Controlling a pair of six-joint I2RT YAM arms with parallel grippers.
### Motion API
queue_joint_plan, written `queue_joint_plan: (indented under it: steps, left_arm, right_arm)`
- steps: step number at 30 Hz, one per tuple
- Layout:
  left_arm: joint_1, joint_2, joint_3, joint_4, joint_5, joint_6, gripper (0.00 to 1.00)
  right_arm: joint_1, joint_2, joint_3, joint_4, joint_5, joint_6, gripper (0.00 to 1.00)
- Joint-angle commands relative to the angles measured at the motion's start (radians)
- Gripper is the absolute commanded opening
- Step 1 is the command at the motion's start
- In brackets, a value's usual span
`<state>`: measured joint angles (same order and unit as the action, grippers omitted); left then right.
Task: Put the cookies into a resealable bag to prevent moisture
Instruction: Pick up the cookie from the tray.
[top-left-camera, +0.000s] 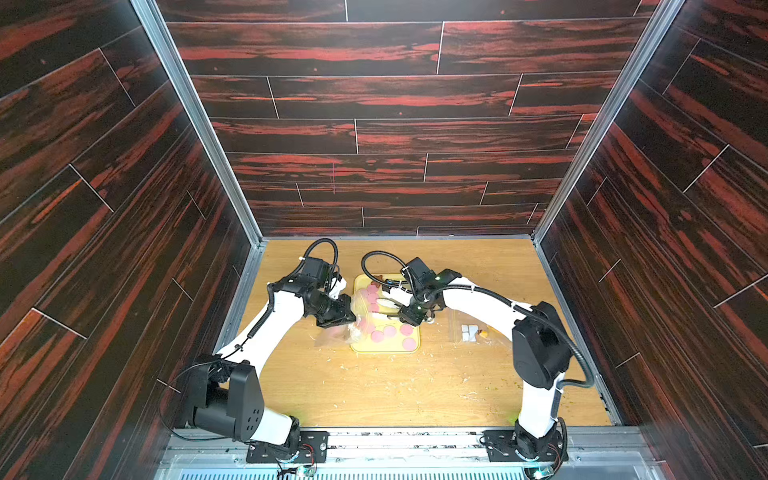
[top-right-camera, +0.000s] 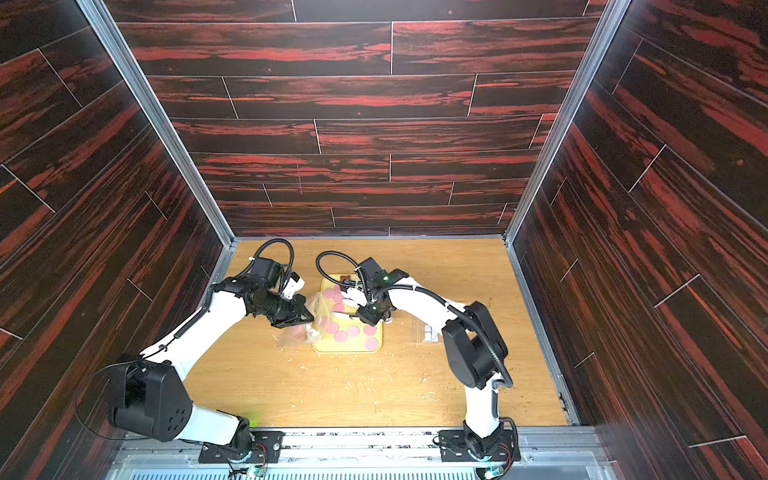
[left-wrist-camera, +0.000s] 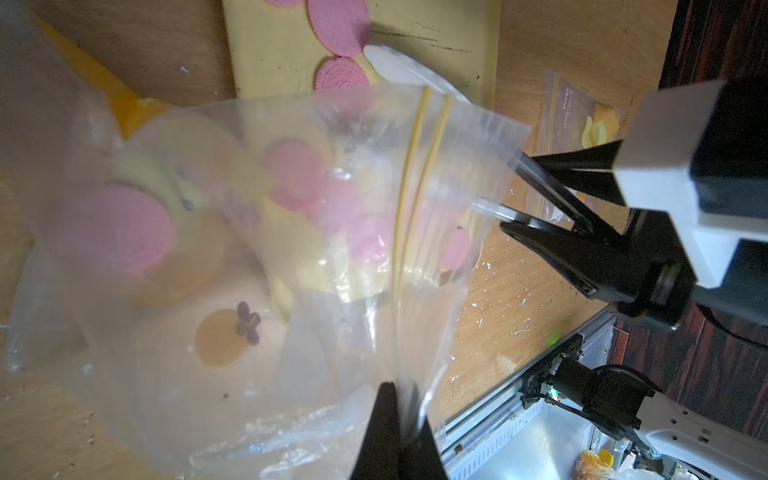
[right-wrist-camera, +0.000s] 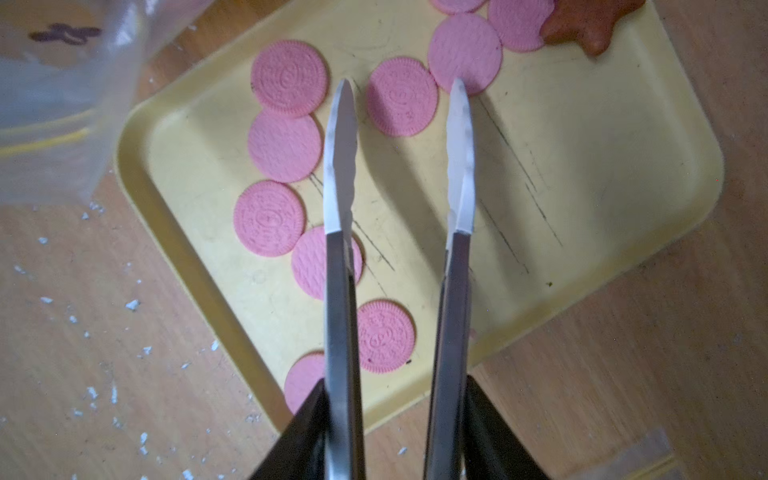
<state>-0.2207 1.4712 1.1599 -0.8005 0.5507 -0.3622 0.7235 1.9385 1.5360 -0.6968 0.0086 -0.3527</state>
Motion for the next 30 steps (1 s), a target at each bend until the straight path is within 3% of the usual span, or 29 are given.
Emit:
queue_joint_plan:
  steps: [1,13,30]
  left_arm:
    - [0.006,-0.028,-0.008,-0.020,-0.006,0.024,0.00]
    - [0.007,-0.025,-0.008,-0.020,-0.011,0.028,0.00]
    - [0.008,-0.020,0.001,-0.028,-0.014,0.034,0.00]
  right_arm:
    - [0.001,0.051,0.046,-0.030,-0.031,-0.006,0.49]
    - [0.001,0.075,0.071,-0.058,-0.051,0.001,0.48]
    - [0.001,0.038,0.090,-0.072,-0.056,0.023,0.39]
